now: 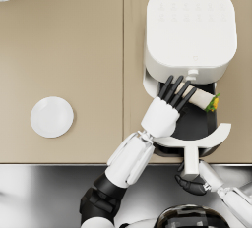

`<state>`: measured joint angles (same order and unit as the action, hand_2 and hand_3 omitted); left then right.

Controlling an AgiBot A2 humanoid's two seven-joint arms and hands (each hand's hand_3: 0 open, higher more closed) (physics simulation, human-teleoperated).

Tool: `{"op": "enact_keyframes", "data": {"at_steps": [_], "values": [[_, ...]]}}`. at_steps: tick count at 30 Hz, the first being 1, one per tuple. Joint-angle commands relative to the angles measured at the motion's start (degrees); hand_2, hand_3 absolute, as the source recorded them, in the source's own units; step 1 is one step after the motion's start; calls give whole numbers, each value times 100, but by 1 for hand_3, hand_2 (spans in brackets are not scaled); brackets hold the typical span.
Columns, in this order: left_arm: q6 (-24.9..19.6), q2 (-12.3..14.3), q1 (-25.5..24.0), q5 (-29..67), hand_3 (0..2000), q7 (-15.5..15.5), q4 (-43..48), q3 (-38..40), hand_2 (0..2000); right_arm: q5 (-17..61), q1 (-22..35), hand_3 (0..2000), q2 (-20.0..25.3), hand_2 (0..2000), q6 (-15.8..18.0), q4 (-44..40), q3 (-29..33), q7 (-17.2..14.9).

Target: Pick up the chicken rolls and place it into the air fryer

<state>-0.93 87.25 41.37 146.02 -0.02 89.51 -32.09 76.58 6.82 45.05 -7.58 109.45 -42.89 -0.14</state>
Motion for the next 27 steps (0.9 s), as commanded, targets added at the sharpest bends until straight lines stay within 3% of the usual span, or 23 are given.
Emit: {"op": "enact_keyframes", "data": {"at_steps": [1,4,5,11,18,27], "values": [[25,-321,-486,0,0,1,499,495,0,0,0,2000,1,2000,-4,2,-1,-1],[65,-700,-1028,0,0,2,1182,1251,0,1,-2,2000,-6,2000,-5,8,-4,-4],[72,-755,-1154,0,0,2,1353,1513,0,1,208,2000,1618,2000,-9,388,-718,-5],[87,-955,-1839,-3,0,2,2023,2566,0,0,907,2000,1576,2000,202,82,-673,20],[90,-1027,-2213,-4,0,2,2042,2718,0,5,1705,2000,1492,2000,719,-484,-620,54],[91,-1006,-2256,-4,0,2,1925,2829,0,12,2365,2000,1758,2000,973,-1420,-698,96]]}}
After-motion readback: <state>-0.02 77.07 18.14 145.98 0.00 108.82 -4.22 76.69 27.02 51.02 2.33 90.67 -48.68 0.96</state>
